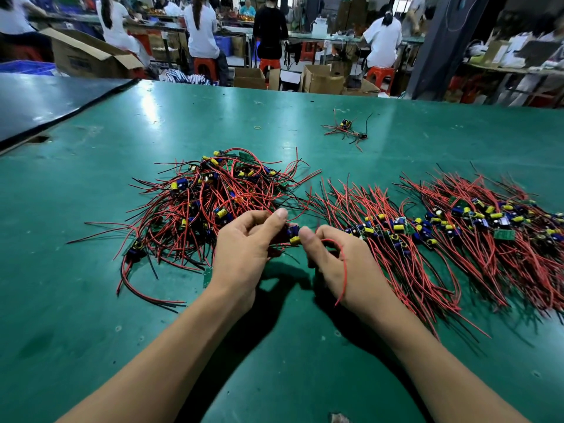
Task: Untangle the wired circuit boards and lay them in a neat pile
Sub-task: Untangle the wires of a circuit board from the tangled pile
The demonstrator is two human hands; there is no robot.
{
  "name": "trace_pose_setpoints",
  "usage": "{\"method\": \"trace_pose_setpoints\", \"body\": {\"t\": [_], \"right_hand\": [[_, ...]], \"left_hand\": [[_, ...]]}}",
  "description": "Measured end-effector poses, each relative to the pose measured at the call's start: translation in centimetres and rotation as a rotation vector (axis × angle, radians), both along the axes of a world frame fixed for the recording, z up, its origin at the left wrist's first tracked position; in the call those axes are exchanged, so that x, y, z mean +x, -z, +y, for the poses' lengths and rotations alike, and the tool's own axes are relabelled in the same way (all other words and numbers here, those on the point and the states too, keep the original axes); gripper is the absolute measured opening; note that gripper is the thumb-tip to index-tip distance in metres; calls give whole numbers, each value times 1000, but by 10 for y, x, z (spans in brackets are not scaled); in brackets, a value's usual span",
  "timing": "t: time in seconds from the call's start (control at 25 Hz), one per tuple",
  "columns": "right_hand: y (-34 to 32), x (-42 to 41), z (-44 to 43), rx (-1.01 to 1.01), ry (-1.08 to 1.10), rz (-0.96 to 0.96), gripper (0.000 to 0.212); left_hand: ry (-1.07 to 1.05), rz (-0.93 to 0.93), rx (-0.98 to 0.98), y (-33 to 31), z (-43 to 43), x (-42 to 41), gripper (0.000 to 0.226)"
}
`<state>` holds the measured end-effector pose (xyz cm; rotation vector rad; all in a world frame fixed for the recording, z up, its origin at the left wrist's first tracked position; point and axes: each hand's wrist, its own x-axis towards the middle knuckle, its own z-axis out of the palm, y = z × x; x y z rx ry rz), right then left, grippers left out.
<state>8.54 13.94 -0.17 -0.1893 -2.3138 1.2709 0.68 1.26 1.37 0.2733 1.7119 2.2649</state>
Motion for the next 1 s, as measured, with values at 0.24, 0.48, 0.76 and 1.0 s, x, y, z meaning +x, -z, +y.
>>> {"method": "trace_pose_setpoints", "body": {"t": [0.24, 0.48, 0.76, 1.0], "right_hand": [[-10, -4, 5, -600, -73, 27, 35], [-14, 3, 12, -585, -192, -31, 36], [-19, 8, 17, -501, -307, -20, 31], [-23, 6, 19, -635, -133, -51, 24]], "left_hand": [[262, -139, 104, -7, -4, -1, 15], [583, -336, 97, -9, -7, -1, 30], [678, -371, 54, -10, -12, -2, 30], [713, -316, 113, -7, -10, 1, 5]]}}
